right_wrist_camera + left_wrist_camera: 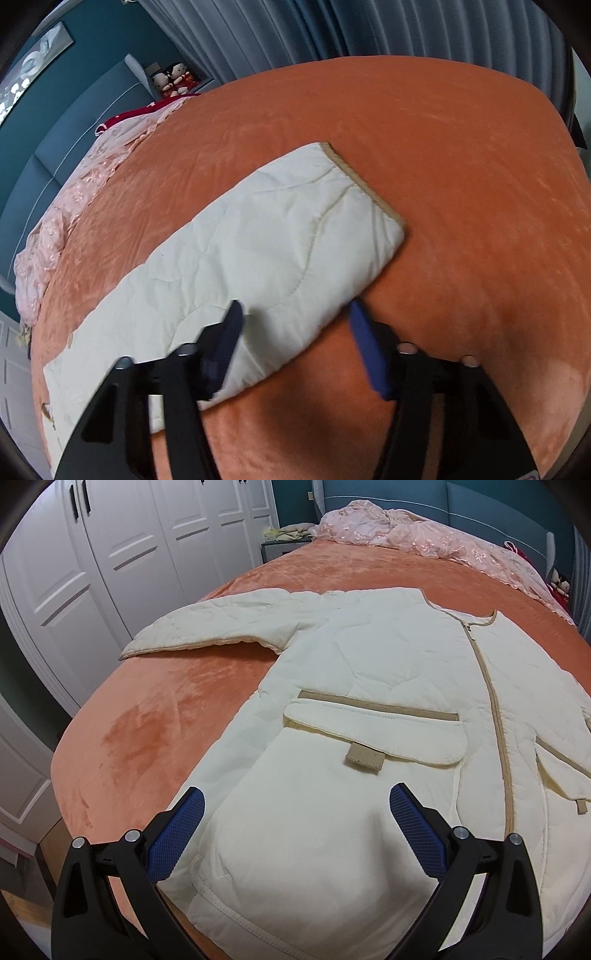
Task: Fold large clothes
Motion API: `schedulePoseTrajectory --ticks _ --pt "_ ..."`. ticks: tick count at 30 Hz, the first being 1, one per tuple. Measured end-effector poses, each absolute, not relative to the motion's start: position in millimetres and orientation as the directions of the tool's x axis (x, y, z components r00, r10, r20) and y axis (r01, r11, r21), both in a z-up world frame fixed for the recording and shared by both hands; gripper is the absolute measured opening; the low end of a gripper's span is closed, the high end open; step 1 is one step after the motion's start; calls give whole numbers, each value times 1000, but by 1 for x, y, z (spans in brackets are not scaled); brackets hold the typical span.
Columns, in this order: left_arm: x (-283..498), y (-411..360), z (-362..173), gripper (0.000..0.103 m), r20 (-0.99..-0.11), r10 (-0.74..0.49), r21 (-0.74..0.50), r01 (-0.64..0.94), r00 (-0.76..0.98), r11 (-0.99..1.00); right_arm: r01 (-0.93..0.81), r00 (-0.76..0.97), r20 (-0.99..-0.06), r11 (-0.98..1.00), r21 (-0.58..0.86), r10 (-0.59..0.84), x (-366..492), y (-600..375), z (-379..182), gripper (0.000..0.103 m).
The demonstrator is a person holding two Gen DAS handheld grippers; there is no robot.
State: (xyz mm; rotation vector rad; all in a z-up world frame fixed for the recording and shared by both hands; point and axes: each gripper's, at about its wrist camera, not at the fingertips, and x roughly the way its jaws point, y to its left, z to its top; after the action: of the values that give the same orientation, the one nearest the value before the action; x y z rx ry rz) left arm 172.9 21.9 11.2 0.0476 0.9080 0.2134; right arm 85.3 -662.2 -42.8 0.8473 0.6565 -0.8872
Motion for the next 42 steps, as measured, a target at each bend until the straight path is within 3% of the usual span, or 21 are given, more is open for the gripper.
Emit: schedulePoseTrajectory --ticks 2,7,13,17,22,27,30,39,42 --pt "175 22 11 98 -771 213 141 -165 600 976 855 499 -759 384 349 -418 97 -661 -30 14" --pt "179 25 13 98 -757 234 158 -177 611 971 694 705 -590 552 462 -392 132 -615 38 11" --pt "181 44 12 98 -766 241 125 -230 596 965 311 883 -459 856 413 -99 213 -469 107 11" --pt "179 63 10 98 -770 247 109 -260 588 959 73 871 -474 921 382 128 257 -359 107 11" --pt "176 86 4 98 -785 239 84 -283 572 955 -128 781 -558 945 299 282 286 -238 76 11" --pt "182 101 1 98 -815 153 -11 -279 559 960 -235 641 -649 910 342 409 288 -160 37 25" --pt "191 101 8 98 -811 85 -89 -265 579 960 -219 643 -634 896 387 431 271 -155 33 40" --pt "253 50 4 98 -786 -272 -439 -191 556 878 160 699 -661 842 516 273 213 -286 -4 43" --pt "273 19 -6 98 -795 -329 -470 -175 510 865 275 705 -676 795 541 216 200 -334 -14 43"
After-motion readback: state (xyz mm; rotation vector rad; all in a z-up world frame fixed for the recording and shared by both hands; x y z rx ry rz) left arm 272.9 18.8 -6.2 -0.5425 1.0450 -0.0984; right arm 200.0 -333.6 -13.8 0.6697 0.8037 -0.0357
